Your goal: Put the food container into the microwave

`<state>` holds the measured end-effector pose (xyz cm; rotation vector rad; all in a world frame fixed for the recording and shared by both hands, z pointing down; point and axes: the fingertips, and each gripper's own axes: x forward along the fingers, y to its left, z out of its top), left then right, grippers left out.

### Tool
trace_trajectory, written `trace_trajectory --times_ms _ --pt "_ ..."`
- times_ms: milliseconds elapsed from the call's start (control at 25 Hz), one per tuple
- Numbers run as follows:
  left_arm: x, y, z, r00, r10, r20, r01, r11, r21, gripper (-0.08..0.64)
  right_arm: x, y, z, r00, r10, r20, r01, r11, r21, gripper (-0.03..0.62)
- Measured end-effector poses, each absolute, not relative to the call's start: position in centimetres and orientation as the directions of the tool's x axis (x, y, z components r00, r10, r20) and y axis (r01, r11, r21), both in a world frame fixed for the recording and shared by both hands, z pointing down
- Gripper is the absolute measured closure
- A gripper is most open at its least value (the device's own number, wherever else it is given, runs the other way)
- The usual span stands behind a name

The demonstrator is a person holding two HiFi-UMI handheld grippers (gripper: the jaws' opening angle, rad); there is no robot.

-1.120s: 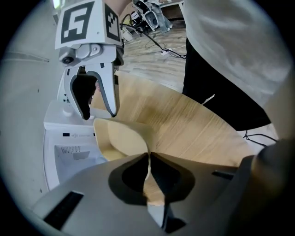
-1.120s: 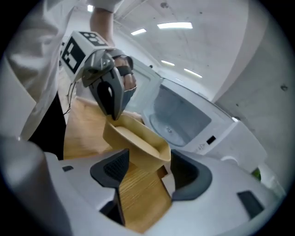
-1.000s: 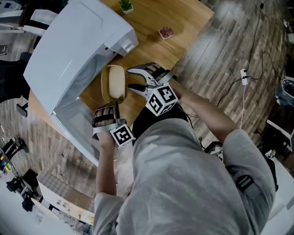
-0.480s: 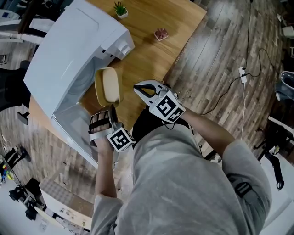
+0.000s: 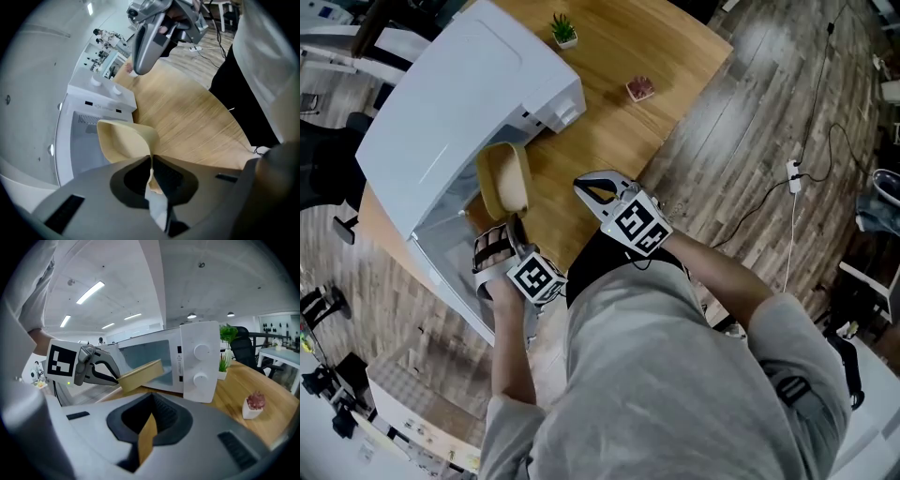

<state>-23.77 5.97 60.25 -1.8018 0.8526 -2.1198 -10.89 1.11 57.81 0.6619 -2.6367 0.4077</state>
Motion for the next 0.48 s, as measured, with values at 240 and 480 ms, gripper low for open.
trace_trajectory --times_ms 240,480 --pt "-25.3 4.6 61.1 -0.263 -0.501 0.824 -0.26 -0.786 -0.561 0.526 -12.3 0.8 58.4 -0.836 -0.318 0.447 -0.442 0.873 -0.207 0.588" --pt "-26.1 3.3 61.0 -0.285 -0.501 0.817 -0.315 -0.757 -0.573 0.522 -13.3 0.3 58.7 -0.847 -0.268 0.458 -0.404 0.886 -0.229 0.588"
